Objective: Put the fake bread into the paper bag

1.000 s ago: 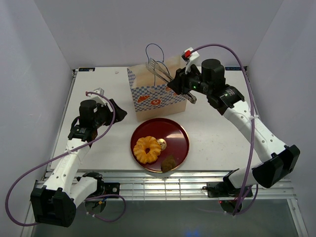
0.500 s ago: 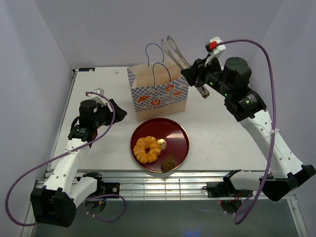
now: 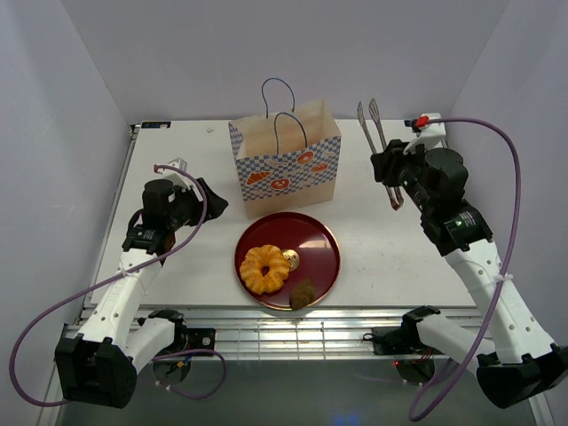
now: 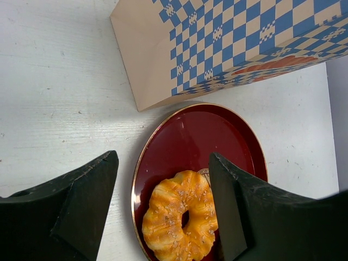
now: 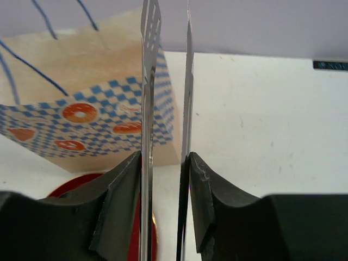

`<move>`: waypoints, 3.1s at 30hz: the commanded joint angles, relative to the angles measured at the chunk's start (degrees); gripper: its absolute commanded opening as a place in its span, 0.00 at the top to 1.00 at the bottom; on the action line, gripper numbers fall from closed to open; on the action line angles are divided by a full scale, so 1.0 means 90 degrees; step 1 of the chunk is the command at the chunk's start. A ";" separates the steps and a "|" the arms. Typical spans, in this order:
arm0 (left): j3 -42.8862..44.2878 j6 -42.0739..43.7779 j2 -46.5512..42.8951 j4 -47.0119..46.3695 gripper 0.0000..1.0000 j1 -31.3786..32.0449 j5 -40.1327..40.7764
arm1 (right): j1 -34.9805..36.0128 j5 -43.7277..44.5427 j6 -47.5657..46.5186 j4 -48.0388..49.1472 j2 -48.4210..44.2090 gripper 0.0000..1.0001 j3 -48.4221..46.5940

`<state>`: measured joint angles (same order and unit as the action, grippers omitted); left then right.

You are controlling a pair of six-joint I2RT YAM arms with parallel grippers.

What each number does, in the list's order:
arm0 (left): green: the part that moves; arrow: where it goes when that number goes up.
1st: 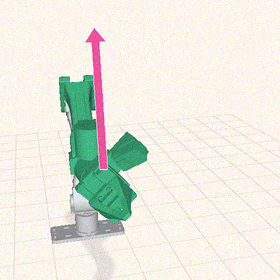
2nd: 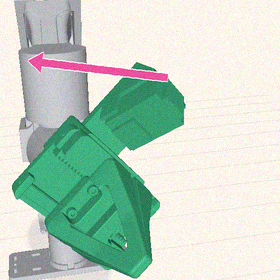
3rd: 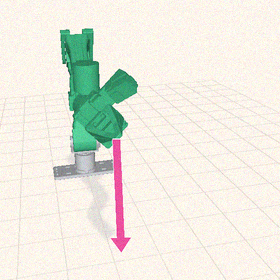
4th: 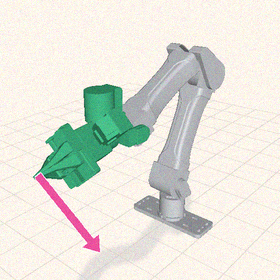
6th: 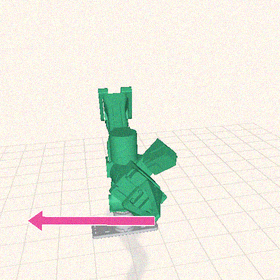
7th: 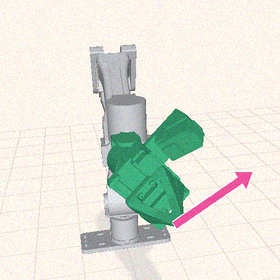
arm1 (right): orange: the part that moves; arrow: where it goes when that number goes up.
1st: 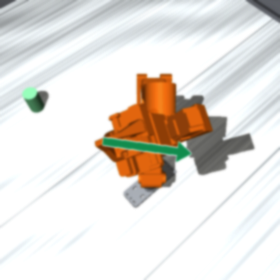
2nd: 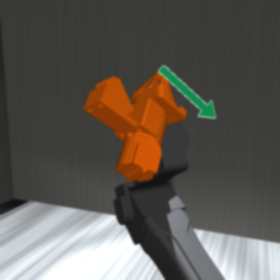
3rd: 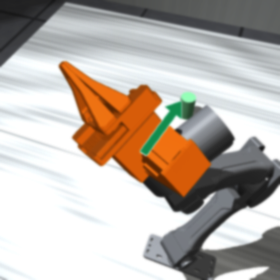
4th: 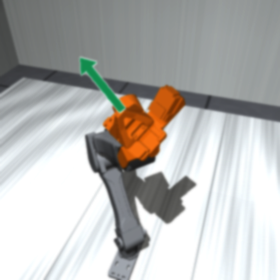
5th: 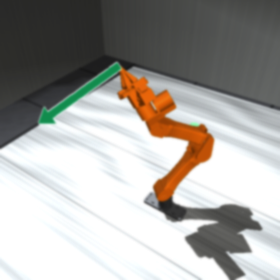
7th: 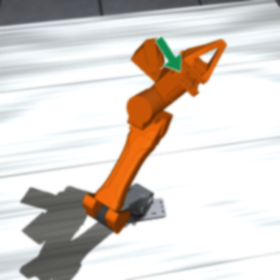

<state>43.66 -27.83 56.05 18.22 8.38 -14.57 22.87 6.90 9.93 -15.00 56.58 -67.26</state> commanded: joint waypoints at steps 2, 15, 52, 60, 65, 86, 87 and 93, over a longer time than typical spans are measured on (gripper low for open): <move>0.0198 0.0085 -0.0095 0.0046 0.22 0.0026 0.0017 | -0.0518 0.0329 0.0224 0.0378 -0.0388 0.55 0.0832; 0.0198 0.0085 -0.0164 0.0017 0.22 0.0026 -0.0071 | -0.1125 0.0152 0.0449 0.1882 0.0138 0.55 0.3391; 0.0178 0.0085 -0.0173 0.0007 0.22 0.0016 -0.0100 | -0.1223 -0.0483 0.0381 0.2800 0.2678 0.36 0.3421; 0.0188 0.0085 -0.0144 0.0007 0.22 0.0026 -0.0090 | -0.1223 -0.0600 0.0361 0.2781 0.2796 0.33 0.3509; 0.0188 0.0085 -0.0144 0.0007 0.22 0.0016 -0.0110 | -0.1223 -0.0630 0.0351 0.2712 0.2776 0.26 0.3470; 0.0198 0.0192 -0.0612 0.0046 0.22 0.0026 0.0671 | -0.1223 -0.0347 0.0302 0.1336 0.1352 0.07 0.2631; 0.0188 0.0202 -0.0642 0.0056 0.22 0.0016 0.0720 | -0.1223 -0.0259 0.0312 0.1209 0.1273 0.06 0.2562; 0.0217 0.0212 -0.0769 0.0105 0.22 0.0026 0.1022 | -0.1223 -0.0073 0.0439 0.0613 0.0570 0.04 0.2181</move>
<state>43.66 -26.52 50.48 19.07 8.38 -8.27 12.05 4.58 13.17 -6.44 64.93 -44.27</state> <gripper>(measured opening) 0.778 0.951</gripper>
